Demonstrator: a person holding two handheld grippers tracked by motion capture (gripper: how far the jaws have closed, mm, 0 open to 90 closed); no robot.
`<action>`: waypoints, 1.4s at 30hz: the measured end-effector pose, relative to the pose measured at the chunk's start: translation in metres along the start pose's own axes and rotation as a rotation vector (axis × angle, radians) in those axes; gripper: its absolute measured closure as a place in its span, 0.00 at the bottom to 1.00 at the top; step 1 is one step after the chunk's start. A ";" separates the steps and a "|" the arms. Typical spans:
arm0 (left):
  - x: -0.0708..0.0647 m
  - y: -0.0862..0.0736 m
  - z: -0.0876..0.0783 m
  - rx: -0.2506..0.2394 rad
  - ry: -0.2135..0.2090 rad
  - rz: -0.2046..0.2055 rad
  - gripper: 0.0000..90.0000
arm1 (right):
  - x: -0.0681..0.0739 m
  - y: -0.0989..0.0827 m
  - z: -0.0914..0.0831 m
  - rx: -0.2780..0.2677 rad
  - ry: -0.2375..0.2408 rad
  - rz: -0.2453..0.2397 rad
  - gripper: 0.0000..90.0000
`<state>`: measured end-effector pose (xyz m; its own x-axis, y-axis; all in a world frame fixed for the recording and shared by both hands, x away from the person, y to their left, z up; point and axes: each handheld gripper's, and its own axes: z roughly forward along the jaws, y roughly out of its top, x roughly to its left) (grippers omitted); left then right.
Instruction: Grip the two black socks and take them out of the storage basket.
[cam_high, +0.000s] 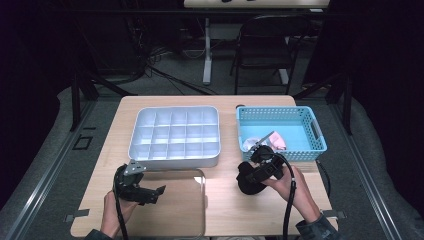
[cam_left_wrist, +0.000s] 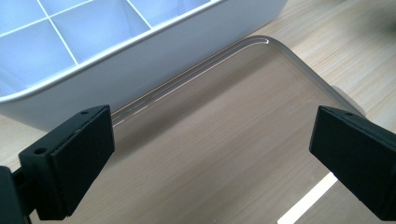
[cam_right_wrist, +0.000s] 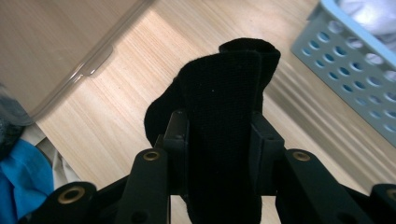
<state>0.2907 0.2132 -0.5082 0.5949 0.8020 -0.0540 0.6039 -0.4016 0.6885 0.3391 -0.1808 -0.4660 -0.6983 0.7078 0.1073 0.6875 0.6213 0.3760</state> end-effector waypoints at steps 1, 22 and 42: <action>0.000 0.001 -0.001 0.004 -0.007 -0.001 0.00 | 0.000 0.000 0.002 0.003 0.007 -0.002 0.73; -0.019 0.018 0.011 -0.029 -0.068 0.048 0.00 | 0.019 0.003 0.057 0.046 0.065 -0.007 0.72; -0.031 0.030 0.024 -0.036 -0.219 0.082 0.00 | 0.024 -0.003 0.039 -0.079 0.051 -0.013 0.64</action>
<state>0.3031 0.1655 -0.5029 0.7446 0.6504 -0.1501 0.5320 -0.4424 0.7220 0.3285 -0.1525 -0.5008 -0.7178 0.6804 0.1480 0.6618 0.6007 0.4485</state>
